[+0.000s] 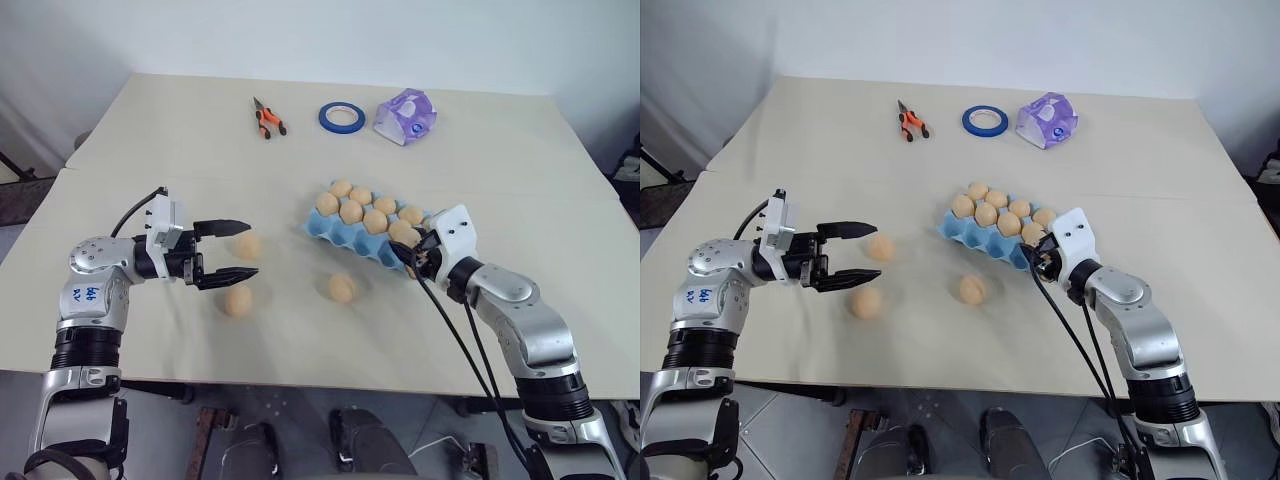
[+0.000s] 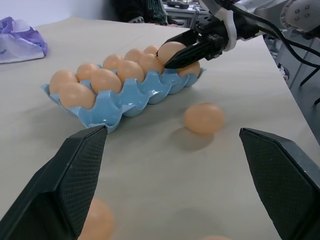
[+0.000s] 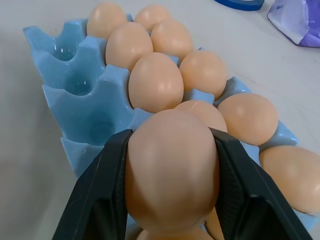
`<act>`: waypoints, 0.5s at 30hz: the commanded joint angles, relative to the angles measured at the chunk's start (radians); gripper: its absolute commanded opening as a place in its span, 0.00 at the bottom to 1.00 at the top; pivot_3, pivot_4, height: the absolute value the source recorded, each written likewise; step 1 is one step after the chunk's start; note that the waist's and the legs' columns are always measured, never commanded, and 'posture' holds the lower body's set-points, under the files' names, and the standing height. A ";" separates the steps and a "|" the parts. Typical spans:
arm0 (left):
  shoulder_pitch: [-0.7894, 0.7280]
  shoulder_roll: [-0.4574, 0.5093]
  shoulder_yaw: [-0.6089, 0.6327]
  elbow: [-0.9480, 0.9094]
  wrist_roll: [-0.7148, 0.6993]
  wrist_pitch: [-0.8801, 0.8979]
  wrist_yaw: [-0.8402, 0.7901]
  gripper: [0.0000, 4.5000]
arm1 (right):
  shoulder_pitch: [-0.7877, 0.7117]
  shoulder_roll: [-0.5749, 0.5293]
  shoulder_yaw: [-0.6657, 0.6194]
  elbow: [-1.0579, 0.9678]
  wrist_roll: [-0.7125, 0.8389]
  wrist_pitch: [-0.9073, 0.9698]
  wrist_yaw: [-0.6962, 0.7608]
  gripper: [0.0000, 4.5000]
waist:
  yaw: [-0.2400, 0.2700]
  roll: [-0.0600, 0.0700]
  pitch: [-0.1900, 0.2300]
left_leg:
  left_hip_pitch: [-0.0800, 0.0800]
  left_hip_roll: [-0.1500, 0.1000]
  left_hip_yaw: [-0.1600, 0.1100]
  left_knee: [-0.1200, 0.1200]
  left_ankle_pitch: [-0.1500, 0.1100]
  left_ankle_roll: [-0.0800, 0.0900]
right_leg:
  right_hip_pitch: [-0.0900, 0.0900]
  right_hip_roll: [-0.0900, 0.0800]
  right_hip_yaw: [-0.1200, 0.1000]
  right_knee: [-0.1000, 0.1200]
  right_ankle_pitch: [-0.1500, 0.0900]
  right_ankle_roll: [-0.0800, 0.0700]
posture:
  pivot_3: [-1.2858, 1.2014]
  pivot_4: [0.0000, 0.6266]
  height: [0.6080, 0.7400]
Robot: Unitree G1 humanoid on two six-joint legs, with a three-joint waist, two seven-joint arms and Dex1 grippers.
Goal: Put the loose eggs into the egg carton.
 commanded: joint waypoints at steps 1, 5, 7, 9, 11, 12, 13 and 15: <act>0.002 0.014 0.019 -0.041 -0.022 -0.001 0.007 1.00 | -0.024 -0.001 -0.005 -0.016 0.004 -0.026 0.027 0.61 | -0.001 0.000 0.000 | 0.000 0.000 0.000 0.000 0.000 0.000 | 0.000 0.000 0.000 0.000 0.000 0.000 | 0.52 0.24 1.00; -0.003 0.012 0.018 -0.038 -0.019 -0.004 0.014 1.00 | -0.038 0.006 0.001 -0.031 0.010 -0.024 0.040 0.91 | -0.002 0.000 0.000 | 0.001 0.000 0.000 0.000 0.000 0.000 | 0.000 0.000 0.000 0.001 0.000 0.000 | 0.52 0.24 1.00; -0.006 0.012 0.018 -0.036 -0.019 -0.004 0.018 1.00 | -0.038 0.001 -0.007 -0.048 0.014 -0.016 0.044 1.00 | -0.001 0.000 0.000 | 0.001 0.000 0.000 0.000 0.000 0.000 | 0.000 0.000 0.000 0.001 0.000 0.000 | 0.52 0.24 1.00; -0.007 0.013 0.018 -0.035 -0.019 -0.005 0.020 1.00 | -0.035 -0.012 -0.021 -0.072 0.020 -0.001 0.047 1.00 | 0.000 0.000 0.000 | 0.001 0.000 0.000 0.000 0.000 0.000 | 0.000 0.000 0.000 0.001 0.000 0.000 | 0.52 0.24 1.00; -0.007 0.014 0.020 -0.036 -0.020 -0.004 0.022 1.00 | -0.015 -0.043 -0.056 -0.127 0.042 0.020 0.064 1.00 | 0.000 0.000 0.000 | 0.000 0.000 0.000 0.000 0.000 0.000 | 0.000 0.000 0.000 0.000 0.000 0.000 | 0.52 0.24 1.00; -0.006 0.015 0.020 -0.036 -0.020 -0.003 0.022 1.00 | 0.000 -0.062 -0.075 -0.160 0.060 0.039 0.078 1.00 | 0.001 0.000 0.000 | 0.000 0.000 0.000 0.000 0.000 0.000 | 0.000 0.000 0.000 0.000 0.000 0.000 | 0.52 0.24 1.00; -0.006 0.015 0.020 -0.036 -0.021 -0.002 0.023 1.00 | 0.013 -0.078 -0.090 -0.188 0.078 0.054 0.090 1.00 | 0.002 0.000 0.000 | 0.000 0.000 0.000 0.000 0.000 0.000 | 0.000 0.000 0.000 0.000 0.000 0.000 | 0.52 0.24 1.00; -0.006 0.016 0.020 -0.036 -0.021 -0.001 0.023 1.00 | 0.054 -0.113 -0.126 -0.252 0.131 0.091 0.124 1.00 | 0.003 0.000 0.000 | 0.000 0.000 0.000 -0.001 0.000 0.000 | 0.000 0.000 0.000 -0.001 0.000 0.000 | 0.52 0.24 1.00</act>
